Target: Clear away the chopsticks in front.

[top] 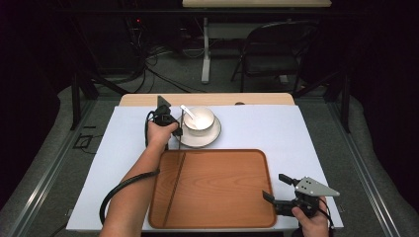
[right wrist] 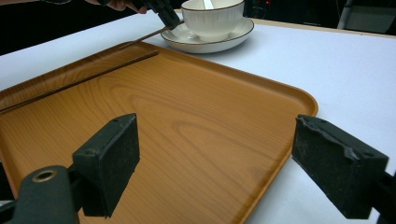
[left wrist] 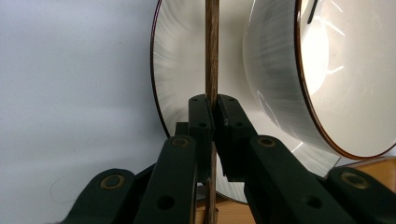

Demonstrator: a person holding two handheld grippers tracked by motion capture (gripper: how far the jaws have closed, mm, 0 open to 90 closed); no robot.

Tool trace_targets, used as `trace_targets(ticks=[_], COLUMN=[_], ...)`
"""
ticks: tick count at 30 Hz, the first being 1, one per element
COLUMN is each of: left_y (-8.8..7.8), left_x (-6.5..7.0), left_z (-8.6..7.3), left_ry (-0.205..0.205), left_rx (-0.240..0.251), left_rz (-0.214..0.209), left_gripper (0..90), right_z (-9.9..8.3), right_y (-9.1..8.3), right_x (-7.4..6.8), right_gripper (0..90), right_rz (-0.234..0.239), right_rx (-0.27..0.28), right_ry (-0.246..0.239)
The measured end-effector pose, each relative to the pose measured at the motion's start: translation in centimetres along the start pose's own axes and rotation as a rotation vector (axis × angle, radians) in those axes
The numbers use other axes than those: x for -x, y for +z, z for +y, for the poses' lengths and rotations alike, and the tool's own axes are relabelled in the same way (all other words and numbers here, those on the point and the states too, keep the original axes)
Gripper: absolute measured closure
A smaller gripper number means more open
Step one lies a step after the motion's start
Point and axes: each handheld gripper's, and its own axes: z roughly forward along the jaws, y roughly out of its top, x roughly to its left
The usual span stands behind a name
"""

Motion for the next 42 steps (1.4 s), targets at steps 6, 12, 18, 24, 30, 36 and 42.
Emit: trace_targets(ticks=[6,12,18,24,30,36,42], left_y=[-0.3,-1.6,-3.6,-6.1,-8.3,-9.4,-9.6], left_x=[-0.1,-0.1,-0.6,-1.0,-1.8,-2.7,-3.5], left_z=[0.0,-0.1,-1.0,-2.8,-5.2,-7.7,-10.5], left_ry=[0.008,0.016,0.036,0.066,0.093,0.099,0.114], left_rx=[0.014,0.033,0.041,0.058,0.061,0.050,0.029], left_rz=[-0.006,-0.012,-0.027,-0.052,-0.092,-0.123,-0.143], left_gripper=[84.8,84.9,84.8,84.9,84.8,84.8,84.9], right_z=[0.0,0.0,0.0,0.0,0.0,0.0,0.0], right_y=[0.0,0.0,0.0,0.0,0.0,0.0,0.1], right_x=[0.0,0.0,0.1,0.1,0.1,0.1,0.1], right_gripper=[14.8,14.8,14.8,14.7,14.8,14.8,14.8], right_rz=[-0.001,-0.001,0.000,-0.002,-0.005,-0.005,-0.006], right_rx=[-0.001,0.000,-0.006,-0.010,-0.012,-0.012,-0.014], right_ry=[0.000,-0.001,0.002,0.008,0.009,0.016,0.014])
